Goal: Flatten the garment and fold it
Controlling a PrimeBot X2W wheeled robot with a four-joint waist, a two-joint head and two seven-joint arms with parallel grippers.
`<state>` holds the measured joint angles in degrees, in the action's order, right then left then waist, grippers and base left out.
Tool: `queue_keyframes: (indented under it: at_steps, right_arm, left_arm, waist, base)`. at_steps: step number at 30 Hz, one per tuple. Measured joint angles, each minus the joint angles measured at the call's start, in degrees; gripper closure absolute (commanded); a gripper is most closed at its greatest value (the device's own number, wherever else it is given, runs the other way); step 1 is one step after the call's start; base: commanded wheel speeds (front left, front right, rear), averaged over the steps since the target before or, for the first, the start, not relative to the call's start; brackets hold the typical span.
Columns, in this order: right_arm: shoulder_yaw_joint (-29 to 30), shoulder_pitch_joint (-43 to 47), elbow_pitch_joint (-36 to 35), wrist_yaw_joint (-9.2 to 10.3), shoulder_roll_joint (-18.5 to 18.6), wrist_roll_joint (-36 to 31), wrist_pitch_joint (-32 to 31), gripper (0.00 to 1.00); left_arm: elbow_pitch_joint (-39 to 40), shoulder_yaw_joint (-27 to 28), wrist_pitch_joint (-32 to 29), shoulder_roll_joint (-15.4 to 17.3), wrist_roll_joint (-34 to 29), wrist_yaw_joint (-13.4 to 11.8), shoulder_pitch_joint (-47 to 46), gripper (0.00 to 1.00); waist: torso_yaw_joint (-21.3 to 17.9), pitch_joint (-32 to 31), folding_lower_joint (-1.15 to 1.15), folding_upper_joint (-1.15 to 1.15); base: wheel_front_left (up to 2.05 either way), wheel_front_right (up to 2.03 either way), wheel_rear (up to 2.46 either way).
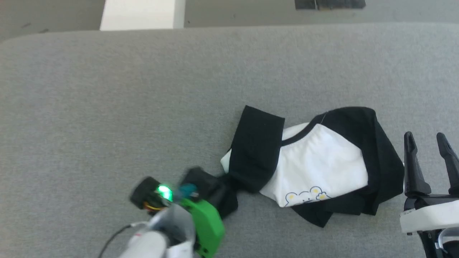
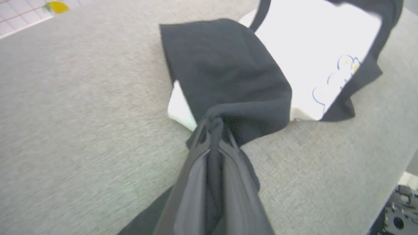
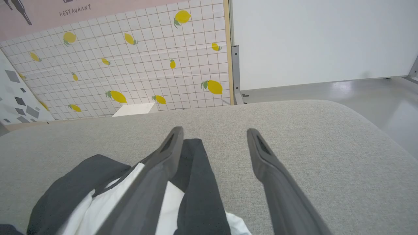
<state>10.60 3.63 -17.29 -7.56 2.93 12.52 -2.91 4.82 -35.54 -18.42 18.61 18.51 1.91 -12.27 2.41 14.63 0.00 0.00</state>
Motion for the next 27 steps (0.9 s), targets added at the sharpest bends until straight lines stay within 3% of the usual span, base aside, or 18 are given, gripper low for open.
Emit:
queue_keyframes:
  at_steps: [9, 16, 23, 24, 25, 27]
  right_arm:
    - [-0.02, 2.16, 0.91, 0.00, 0.00, 0.14, 0.23, 0.00]
    - [0.16, 3.57, 0.90, 0.00, -0.01, 0.20, -0.13, 0.00]
    - [0.30, 4.32, 0.89, 0.00, -0.01, 0.16, -1.19, 0.00]
    - [0.37, 4.43, 0.90, 0.00, -0.01, 0.15, -1.21, 0.00]
    - [0.45, 4.63, 0.92, 0.00, 0.00, 0.13, -1.42, 0.00]
    - [0.42, 4.75, 1.01, 0.00, -0.01, 0.05, -1.64, 0.00]
  left_arm:
    - [15.90, 15.90, 7.87, 3.93, 4.44, -10.02, 7.82, 1.00]
    - [15.68, 30.60, 17.30, 5.19, 6.60, -18.27, 19.83, 1.00]
    - [6.42, 34.94, 20.78, 3.16, 10.55, -19.68, 30.73, 1.00]
    - [5.46, 34.81, 21.20, 2.72, 10.95, -19.68, 31.23, 0.56]
    - [4.31, 34.50, 21.70, 2.30, 11.13, -19.61, 31.51, 0.00]
    - [2.78, 33.87, 22.64, 1.05, 11.85, -19.25, 31.33, 0.00]
  waist:
    - [2.62, -5.54, 0.00, 0.00]
    - [4.47, -8.58, 0.00, 0.00]
    - [4.40, -9.12, 0.00, 0.00]
    - [4.36, -9.11, 0.00, 0.00]
    - [4.35, -9.13, 0.00, 0.00]
    - [4.39, -9.16, 0.00, 0.00]
  base:
    - [0.00, 0.00, 0.00]
    - [0.00, 0.00, 0.00]
    - [0.00, 0.00, 0.00]
    - [0.00, 0.00, 0.00]
    - [0.00, 0.00, 0.00]
    - [0.00, 0.00, 0.00]
